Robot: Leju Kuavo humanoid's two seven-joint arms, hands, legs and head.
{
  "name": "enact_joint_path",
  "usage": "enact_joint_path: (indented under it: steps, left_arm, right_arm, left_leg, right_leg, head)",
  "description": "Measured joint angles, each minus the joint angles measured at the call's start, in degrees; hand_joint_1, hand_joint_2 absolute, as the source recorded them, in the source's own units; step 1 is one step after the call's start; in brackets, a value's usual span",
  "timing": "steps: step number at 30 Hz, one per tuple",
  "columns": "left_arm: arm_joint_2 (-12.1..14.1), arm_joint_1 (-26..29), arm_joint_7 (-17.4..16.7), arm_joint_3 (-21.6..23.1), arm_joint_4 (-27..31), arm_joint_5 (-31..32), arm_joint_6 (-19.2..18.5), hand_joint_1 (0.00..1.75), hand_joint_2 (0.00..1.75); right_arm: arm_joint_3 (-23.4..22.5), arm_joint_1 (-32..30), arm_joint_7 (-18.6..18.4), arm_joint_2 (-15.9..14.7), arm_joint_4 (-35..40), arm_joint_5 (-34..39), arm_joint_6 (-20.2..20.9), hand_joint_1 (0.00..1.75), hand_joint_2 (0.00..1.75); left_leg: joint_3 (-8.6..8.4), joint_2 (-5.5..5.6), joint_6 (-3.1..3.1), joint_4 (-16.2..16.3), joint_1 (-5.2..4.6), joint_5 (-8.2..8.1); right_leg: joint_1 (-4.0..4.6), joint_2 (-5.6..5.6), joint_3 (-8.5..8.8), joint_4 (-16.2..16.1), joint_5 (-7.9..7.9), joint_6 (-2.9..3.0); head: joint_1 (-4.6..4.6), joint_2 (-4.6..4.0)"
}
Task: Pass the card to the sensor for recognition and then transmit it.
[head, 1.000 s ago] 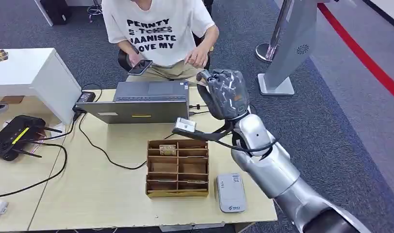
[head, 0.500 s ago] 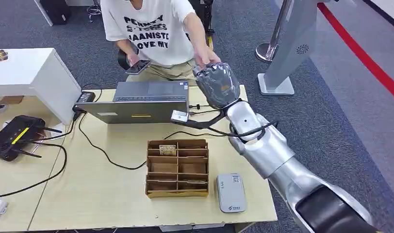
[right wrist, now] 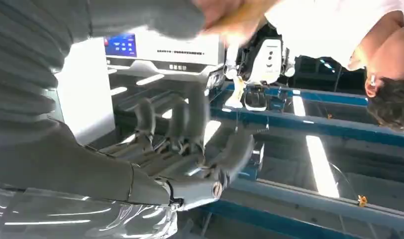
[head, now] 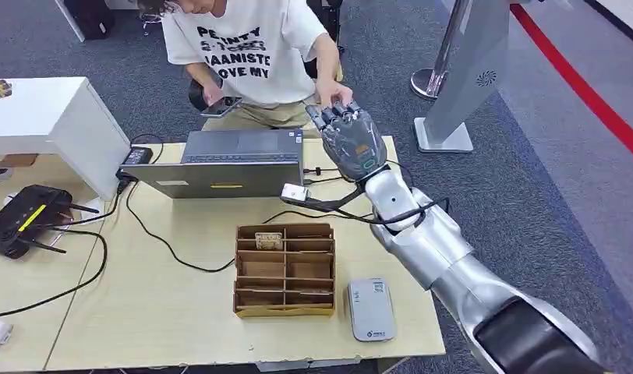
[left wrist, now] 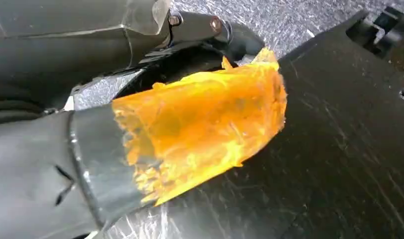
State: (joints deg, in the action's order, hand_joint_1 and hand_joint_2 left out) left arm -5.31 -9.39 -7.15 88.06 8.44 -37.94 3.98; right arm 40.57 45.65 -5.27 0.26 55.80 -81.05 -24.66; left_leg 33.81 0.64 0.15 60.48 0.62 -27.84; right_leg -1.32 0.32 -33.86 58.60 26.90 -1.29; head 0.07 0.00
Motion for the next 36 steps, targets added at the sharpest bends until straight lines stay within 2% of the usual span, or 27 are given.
enact_joint_path:
  steps: [8, 17, 22, 27, 29, 30, 31, 32, 33, 36]
  left_arm:
    - [-0.1, 0.2, 0.0, 0.0, 0.0, -1.7, 0.7, 0.0, 0.0]
    - [-0.1, 1.2, 0.6, 0.0, 0.0, -4.9, 2.8, 0.0, 0.0]
    - [-0.1, 1.3, 0.6, 0.0, 0.0, -5.2, 2.9, 0.0, 0.0]
    - [-0.1, 1.7, 0.9, -0.8, 0.0, -7.8, 4.0, 0.0, 0.0]
    - [-0.1, 1.9, 1.1, -1.2, 0.0, -8.7, 4.3, 0.0, 0.0]
    - [-0.1, 2.0, 1.1, -1.4, 0.0, -9.0, 4.5, 0.0, 0.0]
    - [-0.1, 2.0, 1.2, -1.7, 0.0, -9.5, 4.6, 0.0, 0.0]
    - [-0.1, 2.1, 1.2, -2.0, 0.0, -9.8, 4.7, 0.0, 0.0]
    - [0.0, 2.2, 1.3, -2.3, 0.0, -10.2, 4.8, 0.0, 0.0]
    - [0.0, 2.2, 1.5, -2.7, 0.0, -10.8, 4.9, 0.0, 0.0]
  right_arm:
    - [-1.1, -4.6, 1.0, 0.8, 4.7, 0.6, -4.1, 0.0, 1.75]
    - [-1.7, -17.6, 5.1, 2.8, 21.8, 8.6, -10.7, 0.0, 1.75]
    - [-1.3, -21.5, 5.7, 3.1, 27.6, 9.5, -11.0, 0.0, 1.75]
    - [-0.1, -26.9, 11.6, 3.6, 33.3, 19.1, -12.3, 0.0, 1.75]
    - [1.2, -30.0, 12.6, 3.6, 35.9, 22.1, -12.3, 0.03, 1.75]
    - [1.9, -31.3, 13.0, 3.6, 37.0, 23.7, -12.3, 0.24, 1.75]
    - [2.5, -32.7, 13.4, 3.5, 38.3, 25.9, -12.3, 0.8, 1.75]
    - [2.9, -33.6, 13.9, 3.4, 39.2, 27.6, -12.3, 1.29, 1.75]
    - [3.5, -34.3, 14.3, 3.0, 39.9, 29.7, -12.3, 1.41, 1.75]
    - [4.2, -35.2, 15.3, 1.4, 40.5, 33.4, -12.0, 1.41, 1.75]
  left_leg:
    - [0.04, 0.01, 0.0, 0.0, 0.0, -0.02]
    - [0.14, 0.01, 0.01, 0.0, 0.0, -0.05]
    - [0.19, 0.0, 0.01, 0.0, 0.0, -0.04]
    - [0.18, 0.02, 0.01, 0.0, 0.0, -0.04]
    - [0.19, 0.01, 0.0, 0.0, 0.0, -0.07]
    - [0.2, 0.01, -0.02, 0.0, 0.0, -0.08]
    - [0.23, 0.01, -0.02, 0.0, 0.0, -0.08]
    - [0.26, 0.01, -0.02, 0.0, 0.0, -0.09]
    - [0.27, 0.0, -0.02, 0.0, 0.0, -0.09]
    - [0.28, -0.01, -0.02, 0.0, 0.0, -0.09]
  right_leg:
    - [0.0, -0.01, -0.01, 0.0, 0.02, -0.01]
    - [0.0, -0.03, -0.11, 0.0, 0.07, 0.01]
    - [0.0, -0.01, -0.17, 0.0, 0.06, 0.02]
    - [0.0, -0.07, -0.14, 0.0, 0.06, 0.01]
    - [0.0, -0.04, -0.18, 0.0, 0.07, 0.02]
    - [0.0, -0.04, -0.19, 0.0, 0.08, 0.02]
    - [0.0, -0.05, -0.21, 0.0, 0.1, 0.03]
    - [0.0, -0.04, -0.24, 0.0, 0.1, 0.03]
    - [0.0, -0.03, -0.28, 0.0, 0.1, 0.03]
    - [0.0, -0.03, -0.27, 0.0, 0.09, 0.03]
  head:
    - [-0.02, 0.0]
    - [0.0, 0.0]
    - [0.0, 0.0]
    - [-0.02, 0.0]
    - [-0.02, 0.0]
    - [-0.02, 0.0]
    - [0.0, 0.0]
    - [0.0, 0.0]
    - [-0.02, 0.0]
    - [0.0, 0.0]
